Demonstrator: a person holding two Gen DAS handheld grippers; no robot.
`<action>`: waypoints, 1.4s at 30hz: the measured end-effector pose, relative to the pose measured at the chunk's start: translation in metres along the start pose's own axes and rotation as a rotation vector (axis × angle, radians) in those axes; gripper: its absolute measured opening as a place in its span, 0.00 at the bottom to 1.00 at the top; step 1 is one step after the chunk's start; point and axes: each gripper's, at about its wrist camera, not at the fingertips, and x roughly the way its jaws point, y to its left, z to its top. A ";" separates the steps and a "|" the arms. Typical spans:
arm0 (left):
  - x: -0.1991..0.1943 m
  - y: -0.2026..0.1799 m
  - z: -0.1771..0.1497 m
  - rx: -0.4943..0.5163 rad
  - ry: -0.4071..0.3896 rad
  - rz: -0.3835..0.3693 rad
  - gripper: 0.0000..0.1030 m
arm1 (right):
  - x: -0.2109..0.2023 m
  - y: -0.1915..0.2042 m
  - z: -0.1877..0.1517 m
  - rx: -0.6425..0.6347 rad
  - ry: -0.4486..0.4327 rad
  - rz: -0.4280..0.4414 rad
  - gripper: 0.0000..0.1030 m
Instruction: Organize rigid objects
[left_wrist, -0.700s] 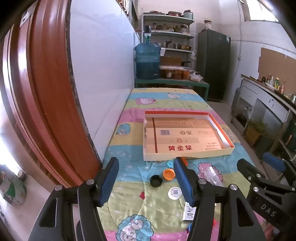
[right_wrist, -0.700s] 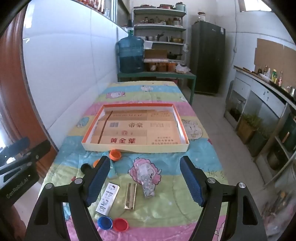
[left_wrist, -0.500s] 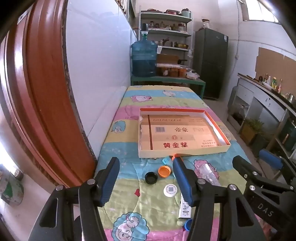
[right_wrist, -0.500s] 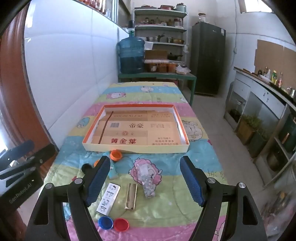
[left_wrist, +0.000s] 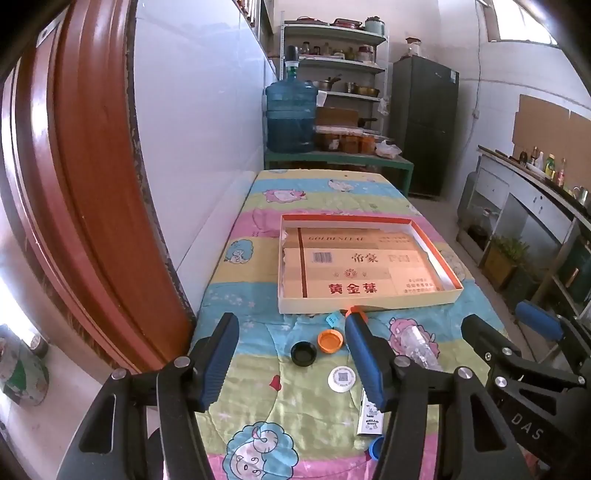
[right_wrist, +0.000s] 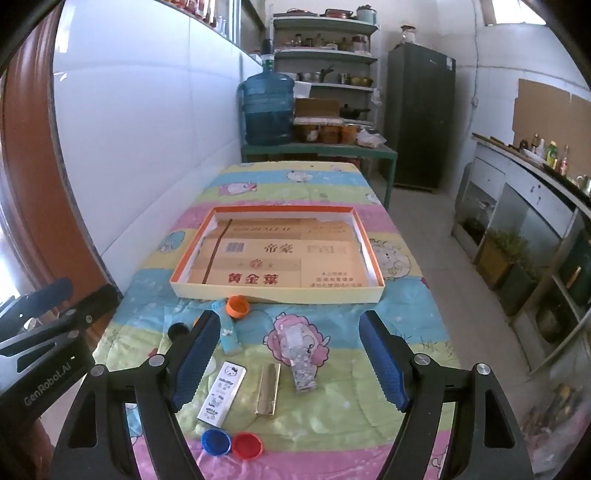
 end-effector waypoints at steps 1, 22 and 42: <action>0.001 0.000 0.000 0.002 0.003 -0.002 0.58 | 0.001 0.000 0.000 0.002 0.003 0.004 0.77; 0.002 -0.002 -0.002 0.001 0.007 0.000 0.58 | 0.007 0.001 -0.004 0.009 0.016 0.011 0.77; 0.008 -0.003 -0.004 0.002 0.017 -0.004 0.58 | 0.009 0.000 -0.006 0.009 0.020 0.012 0.77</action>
